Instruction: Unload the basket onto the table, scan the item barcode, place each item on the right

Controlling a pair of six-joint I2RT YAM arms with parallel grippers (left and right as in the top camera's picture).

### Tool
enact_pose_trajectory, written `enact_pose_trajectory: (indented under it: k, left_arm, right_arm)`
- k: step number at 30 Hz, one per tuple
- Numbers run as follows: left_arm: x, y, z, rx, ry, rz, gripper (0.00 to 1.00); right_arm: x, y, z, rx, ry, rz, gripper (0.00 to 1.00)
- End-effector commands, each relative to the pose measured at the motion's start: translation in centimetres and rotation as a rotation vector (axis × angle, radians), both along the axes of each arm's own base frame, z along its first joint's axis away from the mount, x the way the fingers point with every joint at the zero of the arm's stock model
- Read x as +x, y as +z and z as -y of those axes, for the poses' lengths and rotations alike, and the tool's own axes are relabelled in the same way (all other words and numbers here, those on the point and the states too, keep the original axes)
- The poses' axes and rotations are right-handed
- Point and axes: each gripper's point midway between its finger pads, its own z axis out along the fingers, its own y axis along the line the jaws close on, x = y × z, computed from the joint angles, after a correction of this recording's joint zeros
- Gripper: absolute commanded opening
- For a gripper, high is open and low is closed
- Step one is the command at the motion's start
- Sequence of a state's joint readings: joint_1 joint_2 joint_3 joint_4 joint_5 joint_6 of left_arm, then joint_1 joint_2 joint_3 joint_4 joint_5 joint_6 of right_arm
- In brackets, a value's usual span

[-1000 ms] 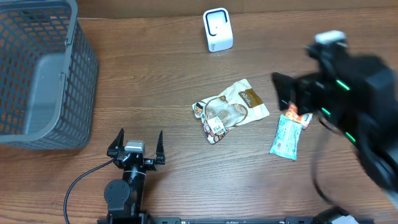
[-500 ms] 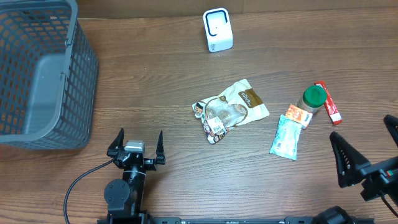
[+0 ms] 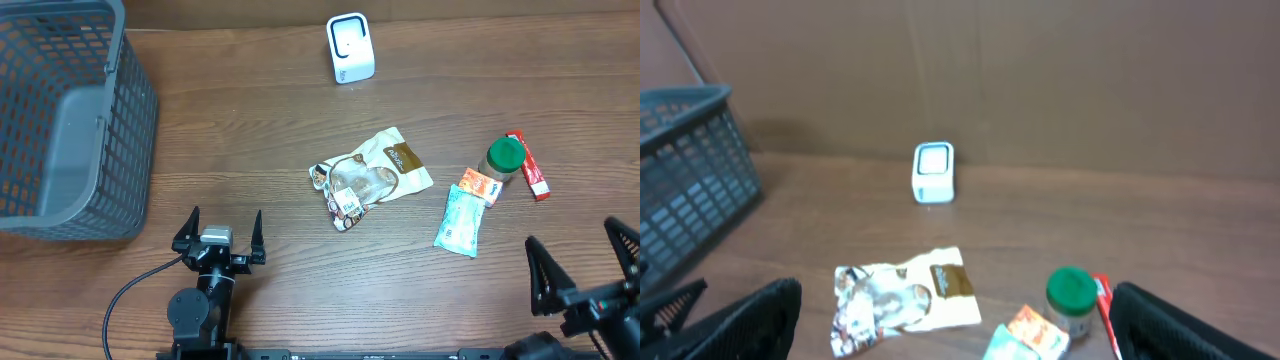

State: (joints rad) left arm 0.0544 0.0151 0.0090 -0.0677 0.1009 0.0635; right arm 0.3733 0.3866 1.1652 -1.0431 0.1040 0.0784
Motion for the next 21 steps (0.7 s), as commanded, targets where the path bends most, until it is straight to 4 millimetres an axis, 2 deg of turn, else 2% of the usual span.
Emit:
enact_pose_trajectory:
  k: [1,5,8,16,21]
  left_arm:
    - [0.0,0.0,-0.1,0.027,0.004,0.006,0.99]
    - [0.0,0.0,-0.1,0.027,0.004,0.006,0.99]
    - [0.0,0.0,-0.1,0.027,0.004,0.006,0.99]
    - [0.0,0.0,-0.1,0.027,0.004,0.006,1.0]
    - [0.0,0.0,-0.1,0.027,0.004,0.006,1.0]
  right_arm:
    - [-0.3,-3.0,0.3,0.011,-0.013,0.011,1.0]
    - [0.3,-5.4,-0.1,0.036,-0.009,0.061,1.0]
    - [1.4,-6.0,-0.6,0.063,-0.004,0.137,1.0]
    - [4.0,-4.1,-1.3,0.15,0.001,0.45,1.0]
    - [5.0,-4.2,-1.9,0.17,0.025,0.569,1.0]
